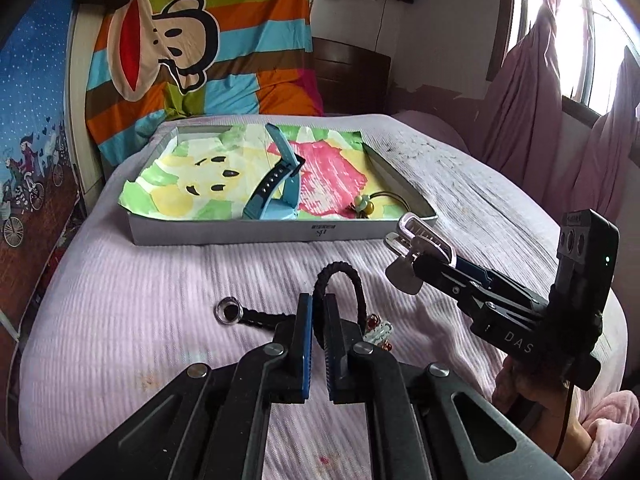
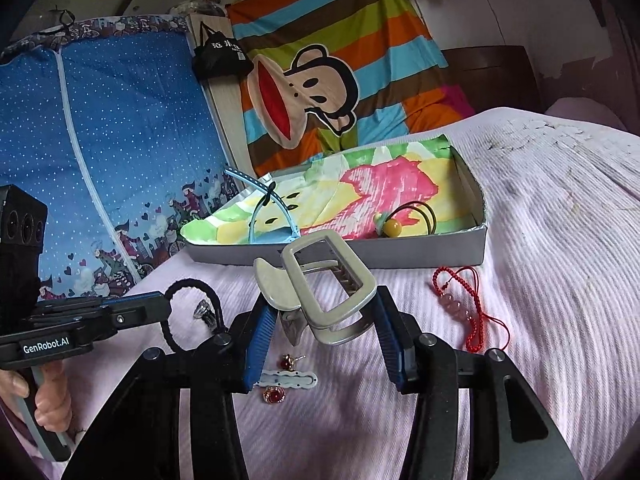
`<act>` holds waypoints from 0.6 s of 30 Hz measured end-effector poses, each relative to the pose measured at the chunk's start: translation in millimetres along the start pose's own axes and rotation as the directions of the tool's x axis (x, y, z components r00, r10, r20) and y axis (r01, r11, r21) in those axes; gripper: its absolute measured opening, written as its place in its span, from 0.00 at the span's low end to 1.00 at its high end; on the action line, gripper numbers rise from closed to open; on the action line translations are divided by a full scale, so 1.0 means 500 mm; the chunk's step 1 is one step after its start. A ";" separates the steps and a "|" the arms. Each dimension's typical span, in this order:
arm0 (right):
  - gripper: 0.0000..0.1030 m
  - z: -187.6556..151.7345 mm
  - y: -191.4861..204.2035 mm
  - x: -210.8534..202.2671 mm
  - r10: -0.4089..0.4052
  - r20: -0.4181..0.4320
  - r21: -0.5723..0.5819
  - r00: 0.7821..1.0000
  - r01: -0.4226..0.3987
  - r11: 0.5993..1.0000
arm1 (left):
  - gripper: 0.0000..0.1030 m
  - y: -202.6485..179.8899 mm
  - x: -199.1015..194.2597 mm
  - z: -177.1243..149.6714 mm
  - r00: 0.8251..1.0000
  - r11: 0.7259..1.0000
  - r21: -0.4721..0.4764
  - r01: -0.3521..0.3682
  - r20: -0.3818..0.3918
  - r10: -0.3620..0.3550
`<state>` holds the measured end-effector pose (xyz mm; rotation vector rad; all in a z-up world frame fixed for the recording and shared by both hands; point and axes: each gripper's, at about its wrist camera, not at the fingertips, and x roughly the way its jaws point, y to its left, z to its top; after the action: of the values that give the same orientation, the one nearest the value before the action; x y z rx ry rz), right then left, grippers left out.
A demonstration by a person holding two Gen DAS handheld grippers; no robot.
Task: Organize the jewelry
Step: 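Carry the hair tie and claw clip into the tray while both tools open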
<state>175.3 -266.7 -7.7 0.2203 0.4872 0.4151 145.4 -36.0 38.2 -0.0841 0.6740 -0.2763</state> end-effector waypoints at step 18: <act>0.42 0.137 0.013 0.081 -0.011 0.068 -0.056 0.998 0.015 0.998 | 0.05 0.107 0.082 0.137 0.971 0.969 -0.195 -0.150 0.155 0.182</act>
<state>239.4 -250.8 36.6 0.1762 0.4097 0.4071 231.1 3.2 58.1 -0.2226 0.5297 -0.0439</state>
